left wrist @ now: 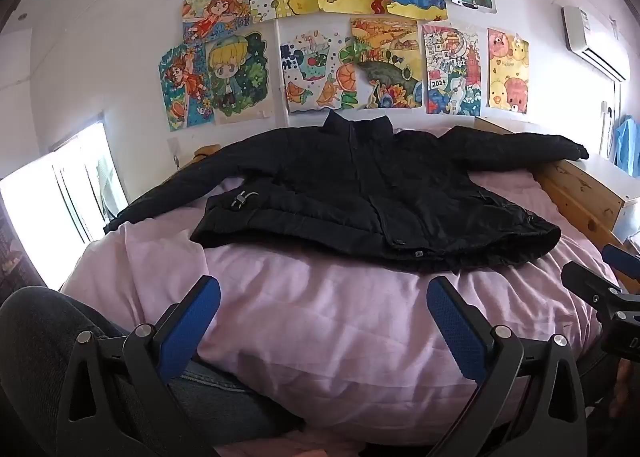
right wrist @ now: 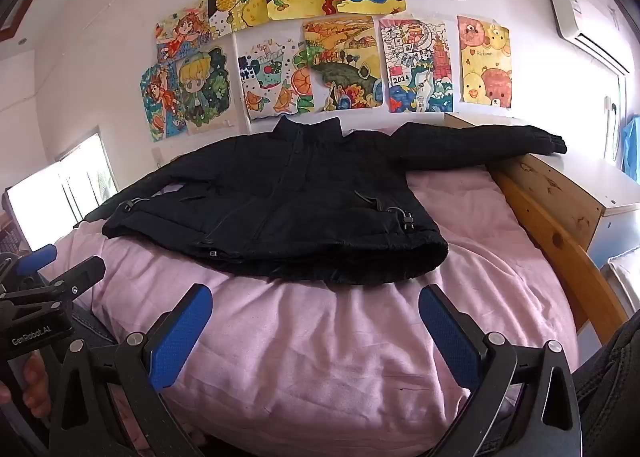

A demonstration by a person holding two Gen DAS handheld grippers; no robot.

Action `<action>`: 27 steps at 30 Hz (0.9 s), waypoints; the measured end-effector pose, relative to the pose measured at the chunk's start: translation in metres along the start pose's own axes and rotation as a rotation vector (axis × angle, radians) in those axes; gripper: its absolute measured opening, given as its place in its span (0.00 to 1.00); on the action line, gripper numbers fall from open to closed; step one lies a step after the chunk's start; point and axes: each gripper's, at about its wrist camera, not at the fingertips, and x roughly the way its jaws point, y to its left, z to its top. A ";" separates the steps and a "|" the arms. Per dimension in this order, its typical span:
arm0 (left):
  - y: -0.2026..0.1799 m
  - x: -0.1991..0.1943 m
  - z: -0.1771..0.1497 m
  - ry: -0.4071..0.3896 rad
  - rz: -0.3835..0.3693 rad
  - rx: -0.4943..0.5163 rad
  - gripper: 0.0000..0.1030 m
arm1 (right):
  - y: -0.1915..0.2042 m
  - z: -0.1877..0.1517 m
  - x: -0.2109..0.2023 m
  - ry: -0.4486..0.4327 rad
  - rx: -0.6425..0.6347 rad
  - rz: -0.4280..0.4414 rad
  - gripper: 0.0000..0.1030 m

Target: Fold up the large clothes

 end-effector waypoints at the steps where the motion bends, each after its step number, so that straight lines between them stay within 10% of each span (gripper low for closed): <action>1: 0.000 0.001 0.000 0.001 0.000 -0.001 0.99 | 0.000 0.000 0.000 0.000 0.000 0.000 1.00; 27: -0.002 -0.006 -0.001 -0.013 -0.024 0.001 0.99 | 0.001 0.000 -0.001 -0.002 0.002 0.001 1.00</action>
